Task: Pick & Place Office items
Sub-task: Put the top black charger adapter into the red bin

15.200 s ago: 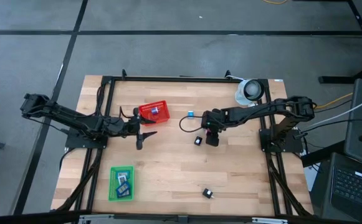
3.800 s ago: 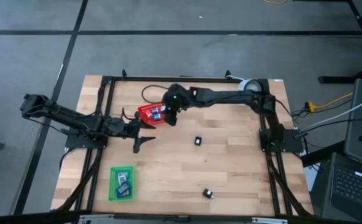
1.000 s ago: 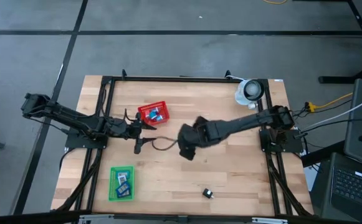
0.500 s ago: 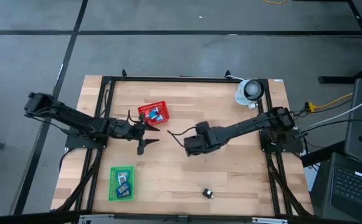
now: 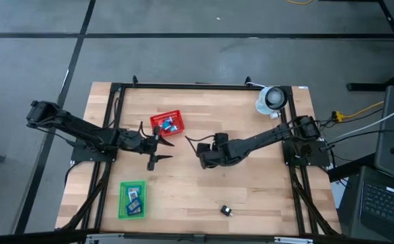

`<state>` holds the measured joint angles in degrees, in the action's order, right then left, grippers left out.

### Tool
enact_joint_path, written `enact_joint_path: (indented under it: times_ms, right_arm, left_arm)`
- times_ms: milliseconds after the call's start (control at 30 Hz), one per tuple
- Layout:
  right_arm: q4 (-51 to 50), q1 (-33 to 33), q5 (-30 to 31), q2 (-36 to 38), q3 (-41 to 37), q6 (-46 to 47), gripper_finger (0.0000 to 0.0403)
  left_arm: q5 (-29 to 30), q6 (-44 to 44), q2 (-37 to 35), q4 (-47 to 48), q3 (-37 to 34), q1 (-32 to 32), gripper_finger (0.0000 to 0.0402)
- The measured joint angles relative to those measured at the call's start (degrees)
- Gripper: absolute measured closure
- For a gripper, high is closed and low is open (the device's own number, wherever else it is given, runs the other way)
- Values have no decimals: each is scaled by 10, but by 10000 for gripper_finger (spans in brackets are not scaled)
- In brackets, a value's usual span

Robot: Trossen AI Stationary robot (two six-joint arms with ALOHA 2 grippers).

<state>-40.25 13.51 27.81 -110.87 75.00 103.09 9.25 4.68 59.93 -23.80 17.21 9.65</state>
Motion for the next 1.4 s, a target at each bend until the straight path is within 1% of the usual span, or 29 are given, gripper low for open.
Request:
enact_joint_path:
  times_ms: [100, 167, 400, 900, 1000, 1100, 1267, 1333, 1400]
  right_arm:
    - [1, -6, -4, 0, 2, 3, 140]
    - [-2, -7, -25, 0, 2, 14, 140]
    - [-32, -8, -71, 1, 4, 33, 140]
    - [-74, -8, -108, -1, 3, 45, 140]
    - [-70, -8, -116, -16, 3, 46, 140]
    - [-63, -8, -147, -40, 3, 49, 140]
    - [-66, -7, -139, -63, 6, 54, 142]
    - [-67, -5, -121, -63, 5, 58, 149]
    - [-67, -5, -116, -59, 5, 55, 158]
  left_arm:
    - [0, -5, -4, -4, 0, 0, 190]
    - [-4, -7, -6, -10, 0, 0, 190]
    - [-46, -9, -6, -13, 0, 0, 190]
    - [-60, -20, -6, -12, 0, 0, 190]
    - [-60, -20, -6, -12, 0, 0, 190]
    - [-60, -20, -6, -11, 0, 0, 190]
    - [-60, -20, -6, -4, 0, 0, 190]
    - [-60, -20, -6, -2, 0, 0, 190]
    - [-60, -18, -6, 0, 0, 0, 190]
